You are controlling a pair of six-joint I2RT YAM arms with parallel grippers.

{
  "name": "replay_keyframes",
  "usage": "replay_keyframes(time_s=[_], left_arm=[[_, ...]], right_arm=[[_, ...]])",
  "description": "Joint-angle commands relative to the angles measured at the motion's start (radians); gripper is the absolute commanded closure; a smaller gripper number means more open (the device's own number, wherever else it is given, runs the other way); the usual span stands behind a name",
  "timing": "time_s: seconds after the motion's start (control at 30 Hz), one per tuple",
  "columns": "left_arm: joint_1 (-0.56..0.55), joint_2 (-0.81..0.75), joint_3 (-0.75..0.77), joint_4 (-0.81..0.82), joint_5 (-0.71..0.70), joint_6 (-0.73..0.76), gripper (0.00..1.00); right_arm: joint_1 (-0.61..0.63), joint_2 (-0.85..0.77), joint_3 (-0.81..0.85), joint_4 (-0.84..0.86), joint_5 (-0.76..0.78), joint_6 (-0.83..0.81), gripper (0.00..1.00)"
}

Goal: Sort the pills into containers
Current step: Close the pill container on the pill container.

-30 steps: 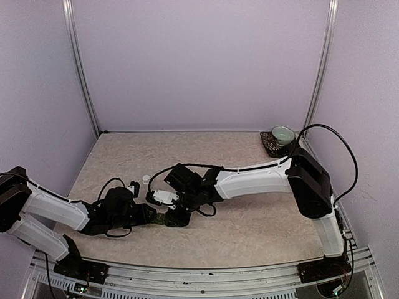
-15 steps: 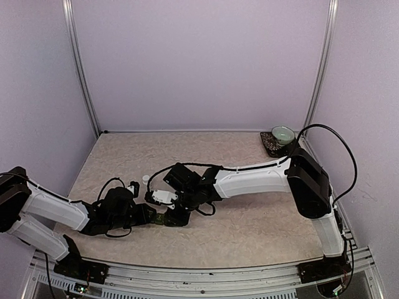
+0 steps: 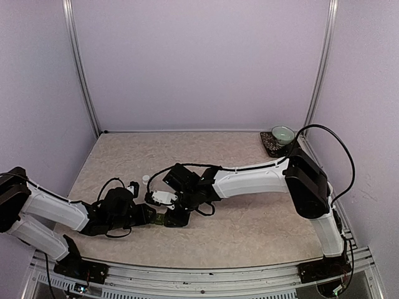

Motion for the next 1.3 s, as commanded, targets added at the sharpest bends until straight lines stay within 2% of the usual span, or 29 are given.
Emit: replay_keyframes(time_s=[0.0, 0.5, 1.0, 1.27], left_arm=[[-0.01, 0.006, -0.029, -0.071, 0.009, 0.002, 0.69], [-0.013, -0.01, -0.04, -0.058, 0.009, 0.004, 0.69], [-0.03, -0.118, -0.094, 0.002, -0.007, 0.041, 0.69], [-0.055, -0.138, -0.092, 0.018, -0.012, 0.052, 0.69]], right_arm=[[0.0, 0.044, 0.058, 0.002, -0.012, -0.008, 0.63], [-0.007, 0.117, 0.108, -0.042, 0.014, -0.001, 0.64], [-0.015, 0.164, 0.147, -0.108, -0.018, -0.002, 0.64], [-0.015, 0.185, 0.197, -0.156, 0.039, -0.015, 0.64]])
